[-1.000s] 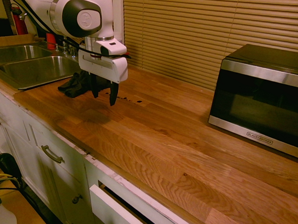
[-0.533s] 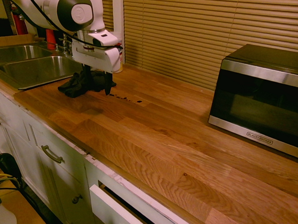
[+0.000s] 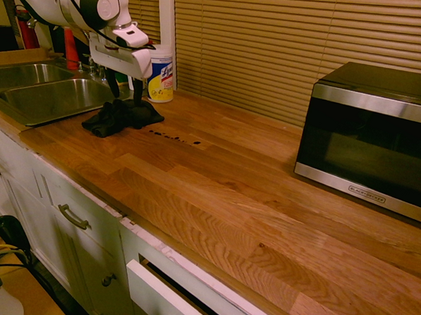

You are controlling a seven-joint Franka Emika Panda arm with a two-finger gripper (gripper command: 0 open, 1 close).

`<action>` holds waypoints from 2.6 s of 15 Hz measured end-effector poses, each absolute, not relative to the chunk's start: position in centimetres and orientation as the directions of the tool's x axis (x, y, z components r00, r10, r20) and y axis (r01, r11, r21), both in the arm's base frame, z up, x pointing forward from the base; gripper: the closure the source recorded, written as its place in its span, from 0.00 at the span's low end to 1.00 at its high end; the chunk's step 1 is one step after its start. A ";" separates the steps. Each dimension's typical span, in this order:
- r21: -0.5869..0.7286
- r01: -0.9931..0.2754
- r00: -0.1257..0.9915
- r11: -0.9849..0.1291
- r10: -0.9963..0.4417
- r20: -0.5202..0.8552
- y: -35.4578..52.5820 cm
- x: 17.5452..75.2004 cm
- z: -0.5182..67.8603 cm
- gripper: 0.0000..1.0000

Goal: Clear the spill

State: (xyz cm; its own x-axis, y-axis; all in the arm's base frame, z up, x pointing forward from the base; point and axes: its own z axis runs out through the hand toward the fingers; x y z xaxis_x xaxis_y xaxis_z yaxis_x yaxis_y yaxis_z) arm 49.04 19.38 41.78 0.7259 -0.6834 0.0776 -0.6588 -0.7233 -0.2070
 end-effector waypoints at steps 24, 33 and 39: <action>-0.136 -0.688 0.693 -0.713 -0.701 0.168 29.2 52.7 33.2 1.00; -0.131 -0.687 0.695 -0.715 -0.699 0.169 29.1 52.7 33.2 1.00; -0.104 -0.704 0.681 -0.702 -0.710 0.178 27.3 53.3 33.1 1.00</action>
